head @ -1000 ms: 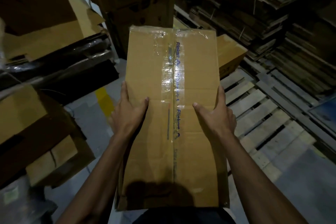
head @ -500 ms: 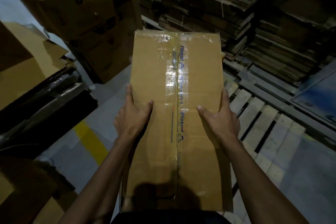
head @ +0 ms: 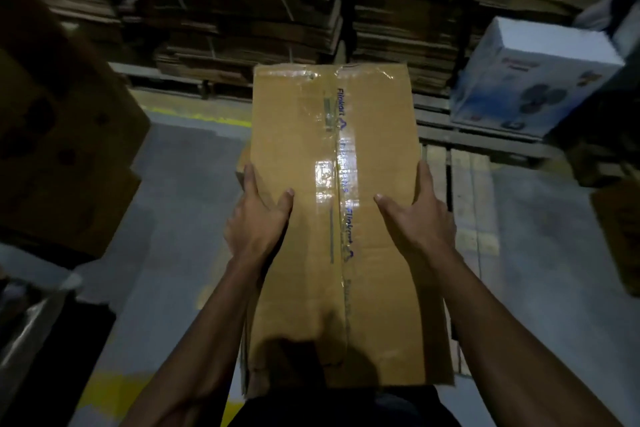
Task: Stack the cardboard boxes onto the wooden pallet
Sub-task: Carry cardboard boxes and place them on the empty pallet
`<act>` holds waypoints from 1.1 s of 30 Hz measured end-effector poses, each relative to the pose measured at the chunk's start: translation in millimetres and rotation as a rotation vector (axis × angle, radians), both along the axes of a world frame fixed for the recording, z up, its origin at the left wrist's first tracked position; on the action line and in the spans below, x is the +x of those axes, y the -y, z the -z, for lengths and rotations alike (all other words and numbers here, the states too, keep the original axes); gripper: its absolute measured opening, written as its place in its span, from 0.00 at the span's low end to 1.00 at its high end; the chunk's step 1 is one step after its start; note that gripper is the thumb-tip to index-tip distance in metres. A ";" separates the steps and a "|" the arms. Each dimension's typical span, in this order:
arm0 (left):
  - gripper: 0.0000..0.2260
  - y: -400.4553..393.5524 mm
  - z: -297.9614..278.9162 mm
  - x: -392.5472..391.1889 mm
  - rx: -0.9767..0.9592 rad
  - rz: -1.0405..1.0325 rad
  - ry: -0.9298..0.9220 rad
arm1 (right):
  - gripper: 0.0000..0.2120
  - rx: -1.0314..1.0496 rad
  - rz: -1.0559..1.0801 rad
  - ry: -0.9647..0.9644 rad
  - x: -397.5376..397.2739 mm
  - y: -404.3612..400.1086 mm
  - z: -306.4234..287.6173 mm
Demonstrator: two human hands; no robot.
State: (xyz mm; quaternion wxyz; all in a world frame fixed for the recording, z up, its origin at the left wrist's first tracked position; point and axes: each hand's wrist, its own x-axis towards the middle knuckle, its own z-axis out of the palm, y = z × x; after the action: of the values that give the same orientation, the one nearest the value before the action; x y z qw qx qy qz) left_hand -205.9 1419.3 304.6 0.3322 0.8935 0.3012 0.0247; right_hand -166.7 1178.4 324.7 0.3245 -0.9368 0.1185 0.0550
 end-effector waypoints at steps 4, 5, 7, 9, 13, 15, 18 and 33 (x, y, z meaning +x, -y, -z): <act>0.39 -15.7 5.5 34.0 -0.028 0.083 0.005 | 0.46 -0.027 0.109 -0.002 5.5 -13.6 -0.2; 0.39 -18.0 6.3 40.1 -0.037 0.099 0.010 | 0.46 -0.036 0.120 -0.004 7.6 -16.3 -1.3; 0.39 -22.4 6.9 54.8 -0.066 0.124 0.018 | 0.46 -0.074 0.150 0.011 18.9 -20.1 -5.4; 0.39 -24.3 7.5 70.2 -0.086 0.129 0.006 | 0.45 -0.111 0.162 0.037 37.0 -20.9 -10.3; 0.42 -21.1 17.9 91.9 -0.129 0.132 -0.037 | 0.43 -0.146 0.133 -0.017 67.1 -17.9 -9.5; 0.43 -16.6 27.0 99.4 -0.145 0.145 -0.043 | 0.43 -0.149 0.141 -0.051 73.2 -14.5 1.0; 0.41 -6.1 44.5 119.4 -0.119 0.165 -0.093 | 0.43 -0.111 0.155 -0.083 85.9 -3.7 25.8; 0.42 84.4 185.2 251.3 -0.074 0.119 -0.311 | 0.45 -0.051 0.137 -0.283 211.8 91.7 201.6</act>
State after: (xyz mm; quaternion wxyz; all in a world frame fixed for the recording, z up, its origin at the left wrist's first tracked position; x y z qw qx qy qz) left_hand 45.4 1334.9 119.4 0.3149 0.8901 0.2962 -0.1446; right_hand 45.1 1086.7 123.1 0.2836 -0.9174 0.2279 0.1613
